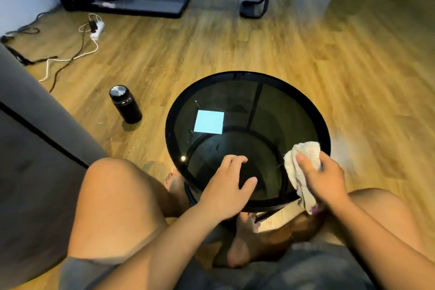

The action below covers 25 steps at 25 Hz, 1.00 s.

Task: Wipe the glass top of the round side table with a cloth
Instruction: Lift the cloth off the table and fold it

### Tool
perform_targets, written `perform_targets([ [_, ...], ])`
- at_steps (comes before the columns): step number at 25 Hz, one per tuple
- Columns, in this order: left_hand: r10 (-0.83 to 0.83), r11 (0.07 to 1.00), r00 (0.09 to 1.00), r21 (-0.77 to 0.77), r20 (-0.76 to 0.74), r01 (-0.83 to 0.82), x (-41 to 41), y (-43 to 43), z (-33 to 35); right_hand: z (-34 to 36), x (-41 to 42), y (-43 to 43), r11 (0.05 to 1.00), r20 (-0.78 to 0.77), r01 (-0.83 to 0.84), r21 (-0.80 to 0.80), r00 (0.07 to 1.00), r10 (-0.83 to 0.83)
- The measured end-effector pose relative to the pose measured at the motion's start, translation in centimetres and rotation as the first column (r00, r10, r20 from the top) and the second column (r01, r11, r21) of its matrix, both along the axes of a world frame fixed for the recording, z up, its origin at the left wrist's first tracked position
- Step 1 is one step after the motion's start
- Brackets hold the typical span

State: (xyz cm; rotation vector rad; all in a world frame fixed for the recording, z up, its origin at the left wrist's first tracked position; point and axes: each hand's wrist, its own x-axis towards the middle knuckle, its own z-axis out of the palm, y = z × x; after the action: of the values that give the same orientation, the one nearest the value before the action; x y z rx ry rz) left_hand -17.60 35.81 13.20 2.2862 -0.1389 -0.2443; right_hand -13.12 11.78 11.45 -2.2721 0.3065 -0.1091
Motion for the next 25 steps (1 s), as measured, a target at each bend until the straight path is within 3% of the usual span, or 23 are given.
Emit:
perform_targets([
  [2, 0.011, 0.985, 0.988, -0.166, -0.151, -0.037, 0.0, -1.5, 0.5, 1.9, -1.1, 1.4, 0.936, -0.077, 0.008, 0.351, 0.997, 0.02],
  [4, -0.029, 0.936, 0.952, -0.344, -0.304, -0.081, -0.1, -2.8, 1.2, 2.6, -2.3, 3.2, 0.832, -0.17, -0.068, 0.55, 0.967, 0.191],
  [8, 0.033, 0.872, 0.939, -0.45, -0.341, -0.194, -0.5, -3.2, 2.0, 4.0, -3.1, 4.2, 0.498, -0.178, -0.017, 0.867, 0.922, 0.343],
  [10, 0.066, 0.795, 0.925, -0.54, -0.375, -0.276, -0.4, -2.6, 2.4, 4.6, -3.2, 4.1, 0.453, -0.112, -0.086, 0.887, 0.913, 0.392],
  [12, -0.007, 0.715, 0.908, -0.637, -0.42, -0.289, -0.5, -1.9, 2.7, 4.8, -3.4, 4.3, 0.487, -0.083, -0.172, 0.856, 0.885, 0.458],
  [16, -0.066, 0.766, 0.91, -0.605, -0.41, -0.217, -1.1, -1.1, 2.6, 4.8, -3.5, 4.8, 0.597, -0.208, -0.134, 0.791, 0.859, 0.469],
  [21, -0.003, 0.664, 0.91, -0.681, -0.415, -0.309, -1.5, -0.1, 2.6, 5.4, -4.0, 4.6, 0.449, -0.218, -0.125, 0.885, 0.741, 0.636],
  [25, 0.055, 0.551, 0.895, -0.733, -0.444, -0.398, -1.4, 0.5, 2.6, 5.9, -3.6, 4.7, 0.406, -0.163, -0.085, 0.91, 0.827, 0.538],
])
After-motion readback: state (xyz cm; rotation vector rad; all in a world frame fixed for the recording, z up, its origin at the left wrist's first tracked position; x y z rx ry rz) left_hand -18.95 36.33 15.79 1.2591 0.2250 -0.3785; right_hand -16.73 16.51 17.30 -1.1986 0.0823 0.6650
